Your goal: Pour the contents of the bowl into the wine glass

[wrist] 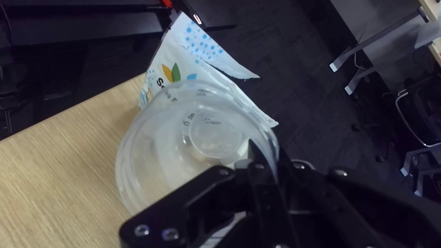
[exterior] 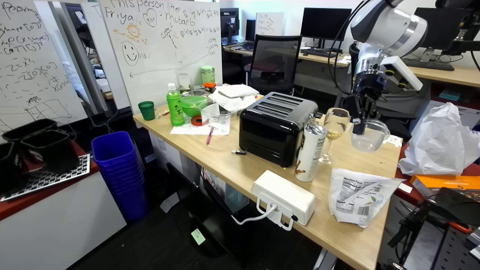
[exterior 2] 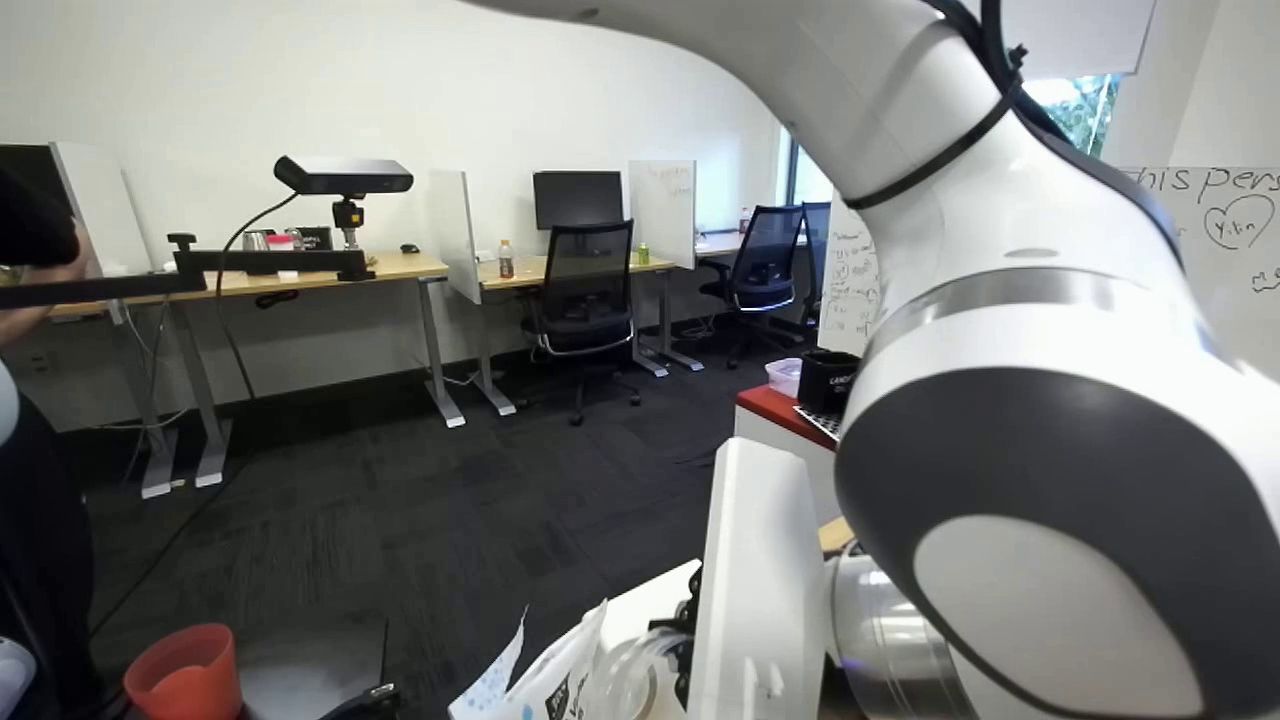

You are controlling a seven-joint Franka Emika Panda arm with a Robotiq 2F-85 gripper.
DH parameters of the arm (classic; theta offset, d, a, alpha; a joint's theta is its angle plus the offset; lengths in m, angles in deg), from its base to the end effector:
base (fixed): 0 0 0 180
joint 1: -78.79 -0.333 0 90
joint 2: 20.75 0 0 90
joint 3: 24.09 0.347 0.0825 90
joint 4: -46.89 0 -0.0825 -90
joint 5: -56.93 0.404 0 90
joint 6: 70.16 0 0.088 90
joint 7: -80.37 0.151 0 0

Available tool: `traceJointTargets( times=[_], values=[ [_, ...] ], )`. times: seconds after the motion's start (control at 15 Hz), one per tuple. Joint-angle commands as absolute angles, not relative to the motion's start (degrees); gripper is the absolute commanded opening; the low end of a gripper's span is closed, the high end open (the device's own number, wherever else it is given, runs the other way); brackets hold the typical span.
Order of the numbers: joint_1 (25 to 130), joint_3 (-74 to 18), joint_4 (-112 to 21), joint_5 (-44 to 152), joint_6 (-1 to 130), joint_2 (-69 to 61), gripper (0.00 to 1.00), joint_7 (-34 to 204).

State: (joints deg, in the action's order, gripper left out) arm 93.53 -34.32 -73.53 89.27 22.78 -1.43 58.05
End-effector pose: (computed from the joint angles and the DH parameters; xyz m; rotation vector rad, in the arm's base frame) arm 0.4711 -0.1348 0.2233 -2.2922 0.3882 0.6615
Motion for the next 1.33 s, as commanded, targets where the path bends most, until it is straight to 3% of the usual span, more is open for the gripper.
traceJointTargets(
  times=[0.0,0.07,0.4,1.0,1.07,1.27],
  values=[
    [94.19,-33.71,-73.33,89.05,22.72,-1.35,0.07,58.33],
    [94.18,-33.71,-73.33,89.05,22.73,-1.35,0.02,58.41],
    [91.58,-34.33,-78.94,82.5,37.85,-3.93,0.02,66.96],
    [91.28,-33.95,-85.42,85.27,39.7,-5.94,0.02,76.88],
    [91.28,-33.77,-82.9,83.93,38.26,-3.42,0.07,76.04],
    [91.22,-33.88,-83.99,84.19,38.25,-4.78,0.07,76.5]
  ],
)
